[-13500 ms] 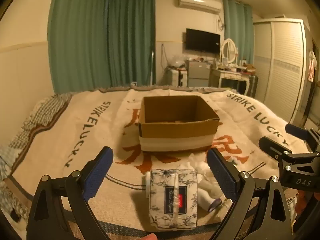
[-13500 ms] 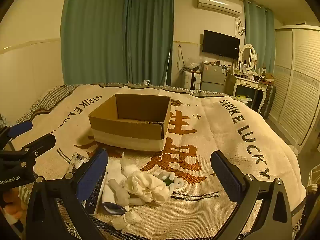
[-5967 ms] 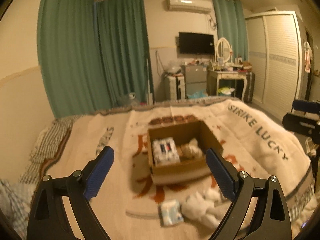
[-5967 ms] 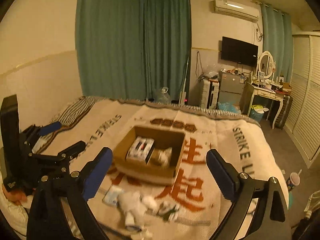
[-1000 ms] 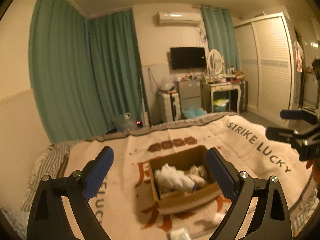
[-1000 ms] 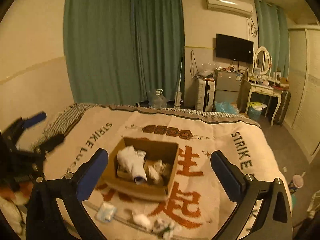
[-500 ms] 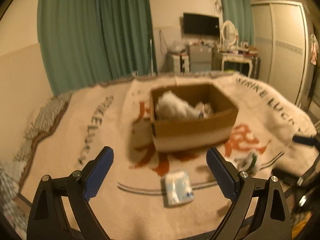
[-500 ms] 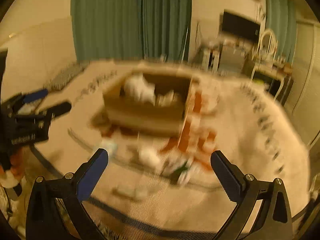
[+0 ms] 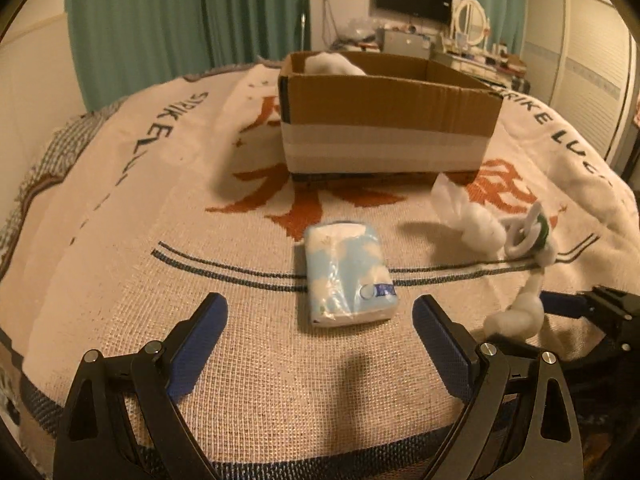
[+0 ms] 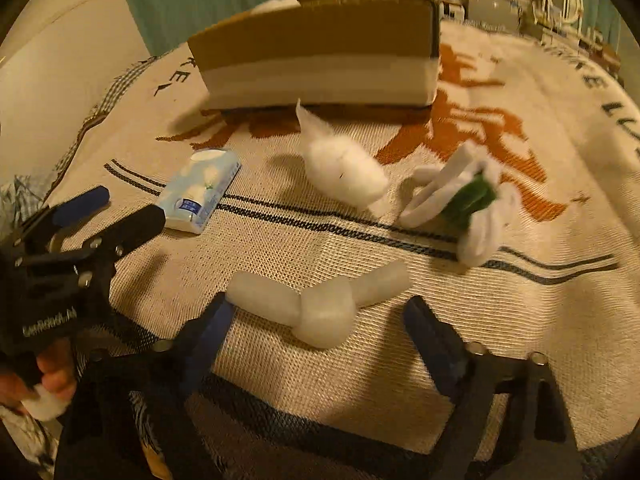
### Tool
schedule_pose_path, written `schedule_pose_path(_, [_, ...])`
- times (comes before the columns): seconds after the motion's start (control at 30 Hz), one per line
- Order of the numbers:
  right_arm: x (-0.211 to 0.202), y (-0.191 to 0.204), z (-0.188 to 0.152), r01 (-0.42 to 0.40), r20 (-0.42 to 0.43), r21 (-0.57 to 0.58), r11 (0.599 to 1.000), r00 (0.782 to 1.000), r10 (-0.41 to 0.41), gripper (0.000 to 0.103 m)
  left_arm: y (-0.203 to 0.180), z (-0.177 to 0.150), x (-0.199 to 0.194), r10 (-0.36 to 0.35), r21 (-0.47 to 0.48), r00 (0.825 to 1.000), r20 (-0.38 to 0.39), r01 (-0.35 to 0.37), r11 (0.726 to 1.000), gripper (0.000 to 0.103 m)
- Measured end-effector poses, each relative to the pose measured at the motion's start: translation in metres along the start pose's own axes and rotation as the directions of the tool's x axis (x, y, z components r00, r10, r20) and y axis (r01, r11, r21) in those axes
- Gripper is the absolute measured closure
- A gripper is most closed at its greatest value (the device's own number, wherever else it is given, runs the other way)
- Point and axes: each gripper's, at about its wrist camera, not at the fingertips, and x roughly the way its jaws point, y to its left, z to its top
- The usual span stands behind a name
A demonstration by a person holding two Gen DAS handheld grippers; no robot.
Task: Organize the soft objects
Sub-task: 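Grasp the blue-white tissue pack with the left gripper while the right grasps a white sock, then lower the tissue pack and sock into the box and open both grippers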
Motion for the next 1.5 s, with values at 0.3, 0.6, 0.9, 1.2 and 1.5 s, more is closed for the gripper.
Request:
schedule_pose_path(0.3, [0.001,0.004,0.011,0.035,0.033,-0.014,0.999,0.999,-0.034,0.048,0.004,0.0,0.006,-0.005,-0.003,1.0,-0.012,0.005,1.0,0.008])
schedule_pose_path(0.6, [-0.001,0.009,0.006,0.07,0.052,-0.044,0.997,0.996,-0.068,0.074,0.002,0.001,0.009,0.017,0.006,0.999,-0.034,-0.017,1.0,0.008])
schedule_pose_path(0.9, [-0.025,0.001,0.011,-0.002,0.134,0.005,1.0,0.991,0.002,0.081,-0.005,0.01,0.007,0.011,0.02,0.998,-0.057,-0.01,1.0,0.008])
schedule_pose_path(1.2, [-0.038,-0.005,0.047,0.005,0.218,-0.01,1.0,0.976,-0.002,0.081,-0.006,0.02,0.043,-0.018,-0.009,0.993,-0.113,0.017,1.0,0.01])
schedule_pose_path(1.5, [-0.024,-0.009,0.038,-0.02,0.178,0.006,1.0,0.984,0.019,0.081,-0.014,0.011,0.046,-0.015,0.03,0.993,-0.114,0.018,0.999,0.052])
